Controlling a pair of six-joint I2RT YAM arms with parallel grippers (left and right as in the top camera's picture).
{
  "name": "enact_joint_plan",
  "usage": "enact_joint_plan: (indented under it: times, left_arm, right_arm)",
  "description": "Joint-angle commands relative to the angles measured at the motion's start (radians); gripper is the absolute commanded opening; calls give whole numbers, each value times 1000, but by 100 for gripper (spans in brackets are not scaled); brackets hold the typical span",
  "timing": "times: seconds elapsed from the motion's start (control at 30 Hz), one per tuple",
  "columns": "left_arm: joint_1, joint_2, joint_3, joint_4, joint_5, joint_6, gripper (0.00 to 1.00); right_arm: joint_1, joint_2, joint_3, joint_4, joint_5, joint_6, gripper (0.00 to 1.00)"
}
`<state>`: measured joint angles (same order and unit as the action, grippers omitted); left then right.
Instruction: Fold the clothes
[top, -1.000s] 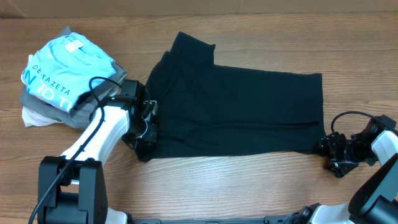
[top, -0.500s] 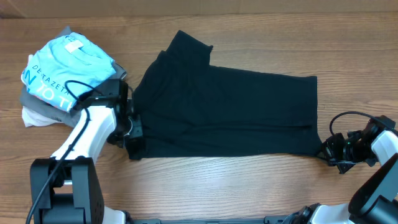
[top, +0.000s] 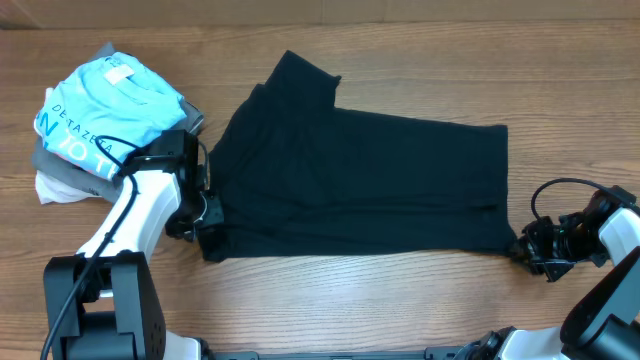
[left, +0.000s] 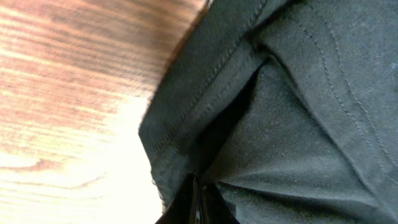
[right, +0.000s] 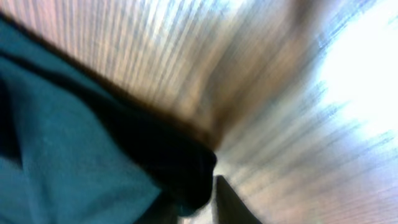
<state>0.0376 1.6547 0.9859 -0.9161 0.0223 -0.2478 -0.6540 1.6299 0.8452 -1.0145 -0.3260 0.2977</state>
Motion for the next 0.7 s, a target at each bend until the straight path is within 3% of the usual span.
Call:
enact_joint_plan:
  times: [0.0,0.07,0.3,0.4,0.43,0.47,0.53,0.57,0.67]
  left_arm:
    - [13,-21,-6,-13,-30,-25,20]
    - [13,-22,-5,-24,-29,-20,27]
    - [2,-80,119,-137,26,23,52]
    - [-8,-119,220,-166,118,70,74]
    - [-11,-126,250,-164,159,84,91]
    - [-13,-130,278,-158,208,101,100]
    - [-14,-130,320,-112,321,146,99]
    - [-16,-130,329,-73,370,168,93]
    - [-37,-121,339,37,391,143,88]
  right_arm:
    - [-4,-18,27,-9,29,-16,39]
    - [-5,-18,27,0,30,8,47]
    - [-3,-29,82,67,-36,21,50]
    - [1,-51,139,67,-92,-16,50]
    - [3,-58,155,72,-116,-16,50]
    - [6,-63,169,83,-149,-19,50]
    - [18,-65,188,124,-227,-19,50]
    - [27,-65,190,152,-263,-23,50]
    - [77,-64,190,241,-335,-40,50]
